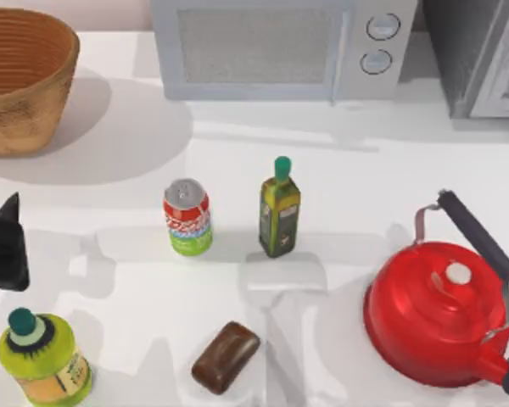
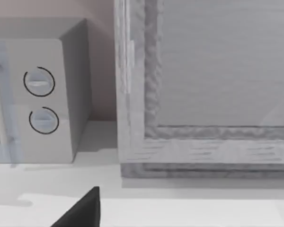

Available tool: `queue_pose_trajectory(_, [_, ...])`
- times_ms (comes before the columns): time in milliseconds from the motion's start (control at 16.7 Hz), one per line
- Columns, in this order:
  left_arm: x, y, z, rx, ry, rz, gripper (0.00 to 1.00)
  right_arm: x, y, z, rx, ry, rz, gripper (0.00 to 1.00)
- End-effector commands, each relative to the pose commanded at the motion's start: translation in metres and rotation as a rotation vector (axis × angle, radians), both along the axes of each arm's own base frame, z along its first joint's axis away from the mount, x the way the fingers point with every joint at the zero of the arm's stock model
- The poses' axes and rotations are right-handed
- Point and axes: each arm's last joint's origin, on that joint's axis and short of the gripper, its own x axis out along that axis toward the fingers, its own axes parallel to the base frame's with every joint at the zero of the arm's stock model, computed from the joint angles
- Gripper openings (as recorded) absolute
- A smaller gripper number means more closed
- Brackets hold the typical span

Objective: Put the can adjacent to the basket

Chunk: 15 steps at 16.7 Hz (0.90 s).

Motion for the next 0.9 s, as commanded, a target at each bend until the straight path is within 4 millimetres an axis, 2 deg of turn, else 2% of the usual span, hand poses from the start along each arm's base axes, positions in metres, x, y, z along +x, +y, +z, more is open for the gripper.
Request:
queue_pose_trajectory(240, [0.042,-0.019,0.039,0.082,0.241,-0.104,1.0,0.0,0.0,0.0,0.0,0.0,0.0,1.0])
queue_pose_trajectory(480, [0.098,-0.049,0.06,0.182,0.486,-0.216,1.0,0.0,0.0,0.0,0.0,0.0,0.0,1.0])
queue_pose_trajectory(660, [0.142,-0.079,0.059,0.262,0.659,-0.3,1.0,0.0,0.0,0.0,0.0,0.0,0.0,1.0])
queue_pose_trajectory(900, [0.189,-0.121,0.041,0.366,0.859,-0.403,1.0,0.0,0.0,0.0,0.0,0.0,0.0,1.0])
